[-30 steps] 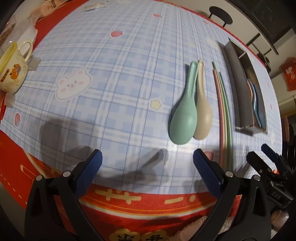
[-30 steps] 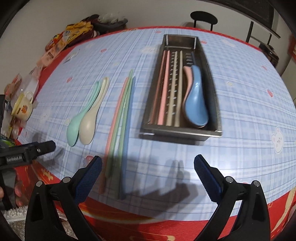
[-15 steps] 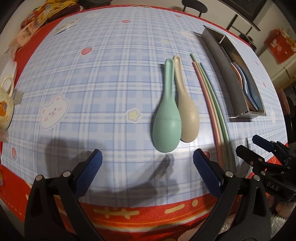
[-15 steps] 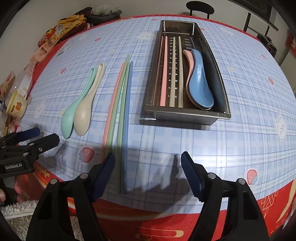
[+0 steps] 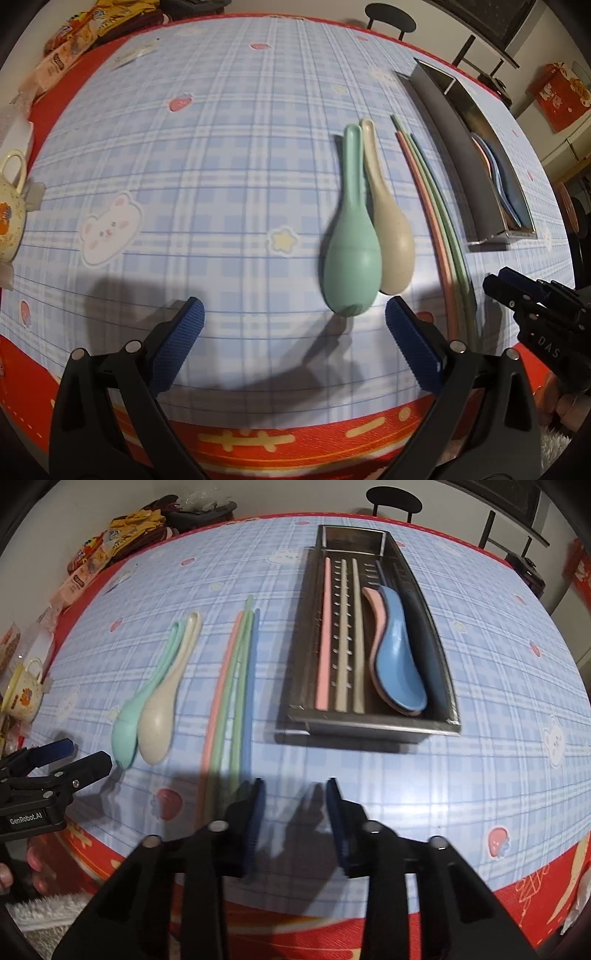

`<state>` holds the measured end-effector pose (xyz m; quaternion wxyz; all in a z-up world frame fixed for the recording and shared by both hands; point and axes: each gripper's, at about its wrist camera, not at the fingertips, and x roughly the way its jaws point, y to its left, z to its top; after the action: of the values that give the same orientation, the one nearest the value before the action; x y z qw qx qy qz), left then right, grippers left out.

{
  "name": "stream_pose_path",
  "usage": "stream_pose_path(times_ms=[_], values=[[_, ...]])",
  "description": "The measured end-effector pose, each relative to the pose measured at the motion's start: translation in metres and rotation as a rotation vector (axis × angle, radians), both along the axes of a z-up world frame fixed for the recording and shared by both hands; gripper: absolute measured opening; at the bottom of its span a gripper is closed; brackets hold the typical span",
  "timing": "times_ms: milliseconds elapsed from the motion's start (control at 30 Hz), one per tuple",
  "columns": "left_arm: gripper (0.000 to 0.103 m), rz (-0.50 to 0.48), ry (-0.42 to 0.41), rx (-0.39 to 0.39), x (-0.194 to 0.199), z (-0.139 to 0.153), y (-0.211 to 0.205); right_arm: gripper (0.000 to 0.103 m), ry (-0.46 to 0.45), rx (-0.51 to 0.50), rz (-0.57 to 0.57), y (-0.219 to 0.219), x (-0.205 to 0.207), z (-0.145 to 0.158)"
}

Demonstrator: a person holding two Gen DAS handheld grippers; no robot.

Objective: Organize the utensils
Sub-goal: 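Move both tools to the green and beige spoons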

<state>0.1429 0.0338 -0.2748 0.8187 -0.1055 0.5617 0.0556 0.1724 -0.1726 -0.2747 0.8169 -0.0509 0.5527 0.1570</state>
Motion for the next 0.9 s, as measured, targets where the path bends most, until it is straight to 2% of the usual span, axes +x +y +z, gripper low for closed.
stream_pose_path(times_ms=[133, 367, 500, 700, 733, 833, 900], values=[[0.097, -0.004, -0.011, 0.017, -0.002, 0.003, 0.003, 0.018, -0.008, 0.019, 0.029, 0.011, 0.000, 0.001], [0.097, -0.023, -0.040, 0.040, -0.003, 0.008, 0.005, 0.017, -0.004, 0.033, 0.048, 0.018, -0.003, 0.001], [0.097, -0.131, -0.064, 0.130, 0.003, 0.012, -0.014, 0.017, -0.003, 0.053, 0.039, 0.019, -0.001, 0.003], [0.096, -0.300, -0.067, 0.316, 0.010, 0.005, -0.052, 0.017, -0.016, 0.070, 0.036, 0.018, -0.001, 0.010], [0.094, -0.319, -0.061, 0.339, 0.011, 0.002, -0.056, 0.017, -0.017, 0.072, 0.035, 0.018, -0.001, 0.010], [0.080, -0.368, -0.039, 0.402, 0.014, -0.003, -0.065, 0.017, -0.015, 0.079, 0.024, 0.013, -0.001, 0.011], [0.078, -0.385, -0.033, 0.425, 0.015, -0.005, -0.067, 0.017, -0.012, 0.085, 0.015, 0.010, -0.001, 0.011]])
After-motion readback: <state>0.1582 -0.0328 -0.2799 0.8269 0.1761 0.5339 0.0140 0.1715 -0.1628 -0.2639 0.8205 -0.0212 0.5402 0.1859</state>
